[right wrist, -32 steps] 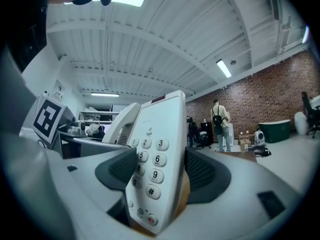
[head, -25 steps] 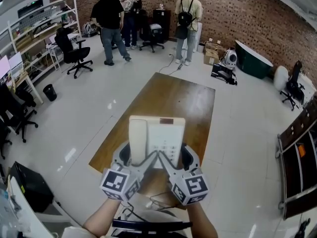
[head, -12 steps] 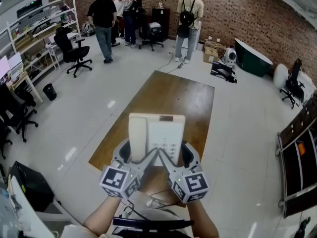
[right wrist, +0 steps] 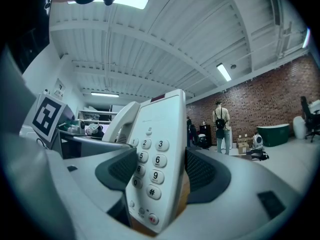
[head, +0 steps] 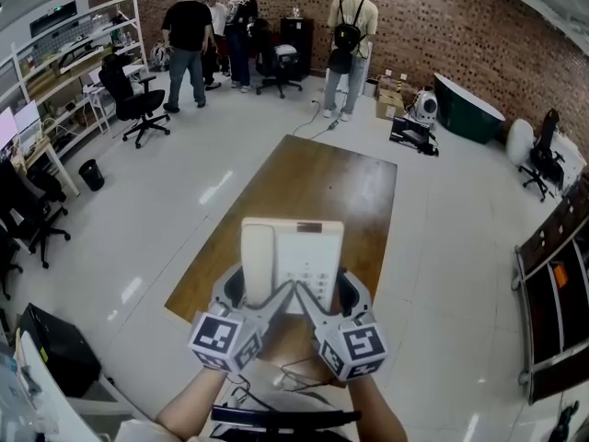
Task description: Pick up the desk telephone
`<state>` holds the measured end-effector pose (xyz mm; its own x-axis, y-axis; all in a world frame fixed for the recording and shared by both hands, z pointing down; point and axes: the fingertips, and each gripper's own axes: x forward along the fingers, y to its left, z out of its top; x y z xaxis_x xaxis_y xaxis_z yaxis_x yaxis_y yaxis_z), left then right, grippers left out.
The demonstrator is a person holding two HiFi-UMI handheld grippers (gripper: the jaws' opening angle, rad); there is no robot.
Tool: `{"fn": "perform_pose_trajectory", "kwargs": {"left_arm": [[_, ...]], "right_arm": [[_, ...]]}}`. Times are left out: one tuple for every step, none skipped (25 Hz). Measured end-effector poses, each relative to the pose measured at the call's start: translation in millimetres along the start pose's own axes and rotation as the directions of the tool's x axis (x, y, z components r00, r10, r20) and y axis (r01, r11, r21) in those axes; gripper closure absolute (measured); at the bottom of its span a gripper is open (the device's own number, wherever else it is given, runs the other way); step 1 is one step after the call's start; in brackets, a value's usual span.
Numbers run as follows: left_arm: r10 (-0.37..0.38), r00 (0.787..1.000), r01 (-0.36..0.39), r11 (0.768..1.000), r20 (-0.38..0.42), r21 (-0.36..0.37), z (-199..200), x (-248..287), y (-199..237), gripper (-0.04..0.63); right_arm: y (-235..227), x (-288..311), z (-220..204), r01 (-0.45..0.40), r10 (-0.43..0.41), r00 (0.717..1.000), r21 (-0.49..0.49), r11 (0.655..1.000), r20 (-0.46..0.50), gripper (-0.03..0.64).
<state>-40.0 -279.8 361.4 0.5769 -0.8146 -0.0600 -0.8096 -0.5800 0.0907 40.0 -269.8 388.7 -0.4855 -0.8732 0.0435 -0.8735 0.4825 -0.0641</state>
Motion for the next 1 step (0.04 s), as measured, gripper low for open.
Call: {"fn": "perform_pose_trajectory", "kwargs": {"left_arm": [[0.001, 1.000, -0.001, 1.000, 0.001, 0.000, 0.1, -0.3, 1.3, 0.233]], "right_arm": [[0.9, 1.0, -0.3, -0.002, 0.002, 1.000, -0.001, 1.000, -0.001, 0.305]]}}
